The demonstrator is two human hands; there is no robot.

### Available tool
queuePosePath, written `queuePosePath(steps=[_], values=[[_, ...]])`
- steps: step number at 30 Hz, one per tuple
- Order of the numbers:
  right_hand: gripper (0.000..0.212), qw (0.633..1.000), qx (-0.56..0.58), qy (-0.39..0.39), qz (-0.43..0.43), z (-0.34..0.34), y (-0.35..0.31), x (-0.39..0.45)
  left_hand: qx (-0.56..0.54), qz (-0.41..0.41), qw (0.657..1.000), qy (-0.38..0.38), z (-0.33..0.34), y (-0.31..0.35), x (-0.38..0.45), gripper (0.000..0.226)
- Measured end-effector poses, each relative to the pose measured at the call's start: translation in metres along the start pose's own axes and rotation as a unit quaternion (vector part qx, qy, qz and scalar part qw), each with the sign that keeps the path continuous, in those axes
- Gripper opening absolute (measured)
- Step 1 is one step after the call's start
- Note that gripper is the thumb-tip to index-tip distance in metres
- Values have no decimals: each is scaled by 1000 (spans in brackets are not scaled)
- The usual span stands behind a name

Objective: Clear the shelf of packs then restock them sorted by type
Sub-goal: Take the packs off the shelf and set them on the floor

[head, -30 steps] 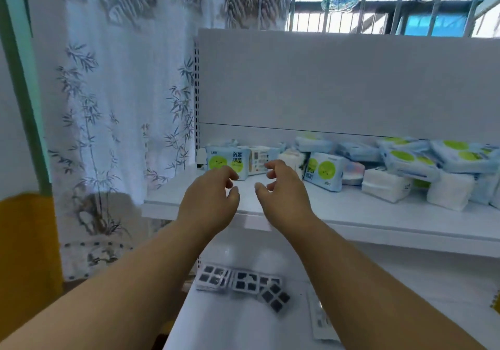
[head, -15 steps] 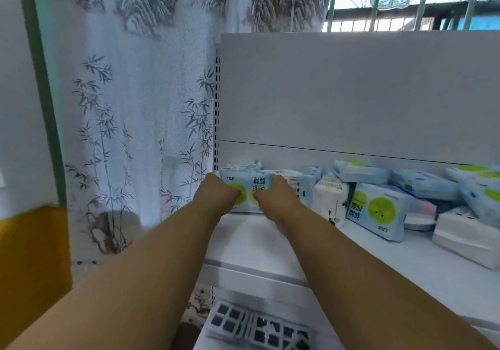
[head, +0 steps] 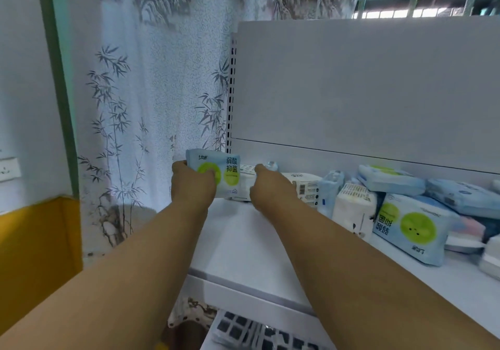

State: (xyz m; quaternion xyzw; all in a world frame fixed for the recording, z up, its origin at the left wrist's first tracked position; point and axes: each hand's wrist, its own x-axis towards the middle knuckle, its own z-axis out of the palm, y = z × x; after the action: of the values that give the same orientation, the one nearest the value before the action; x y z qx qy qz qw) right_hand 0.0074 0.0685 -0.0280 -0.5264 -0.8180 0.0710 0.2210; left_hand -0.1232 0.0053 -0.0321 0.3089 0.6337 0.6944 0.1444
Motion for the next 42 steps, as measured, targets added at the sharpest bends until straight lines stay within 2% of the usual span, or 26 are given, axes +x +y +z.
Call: queuePosePath(steps=[3,6,10,14,17,19,24,26,30,34,36,38,42], values=[[27,998,-43,45,-8,-5,-3,2,3,1,1000,-6,6,-2,-5,40],[17,995,-38,94,-4,-15,-5,-5,-3,5,1000,-4,5,-1,-10,39],[11,981,25,191,-29,-23,-16,-24,-5,31,999,19,-10,8,-18,40],[21,948,67,312,-8,-35,-37,-62,-17,44,999,7,-33,15,-37,40],[12,921,146,352,-83,-32,-51,-101,-40,41,998,2,-52,15,-56,39],[10,920,186,323,-122,-21,-60,-126,-46,49,998,-3,-69,12,-71,37],[41,907,307,267,-111,2,-84,-179,-54,31,998,8,-121,1,-114,32],[38,897,342,254,-120,10,-96,-193,-64,13,998,18,-148,-2,-128,32],[16,903,352,188,-160,25,-118,-219,-65,2,996,68,-202,-4,-159,31],[22,914,326,144,-193,35,-134,-262,-80,-3,988,129,-246,-11,-207,21],[36,920,314,114,-203,40,-139,-290,-91,-28,981,166,-268,-18,-236,28],[54,920,324,52,-213,47,-146,-320,-105,-65,971,206,-294,-31,-267,28],[79,859,436,-186,-190,79,-177,-389,-109,-120,950,267,-366,-56,-333,35]])
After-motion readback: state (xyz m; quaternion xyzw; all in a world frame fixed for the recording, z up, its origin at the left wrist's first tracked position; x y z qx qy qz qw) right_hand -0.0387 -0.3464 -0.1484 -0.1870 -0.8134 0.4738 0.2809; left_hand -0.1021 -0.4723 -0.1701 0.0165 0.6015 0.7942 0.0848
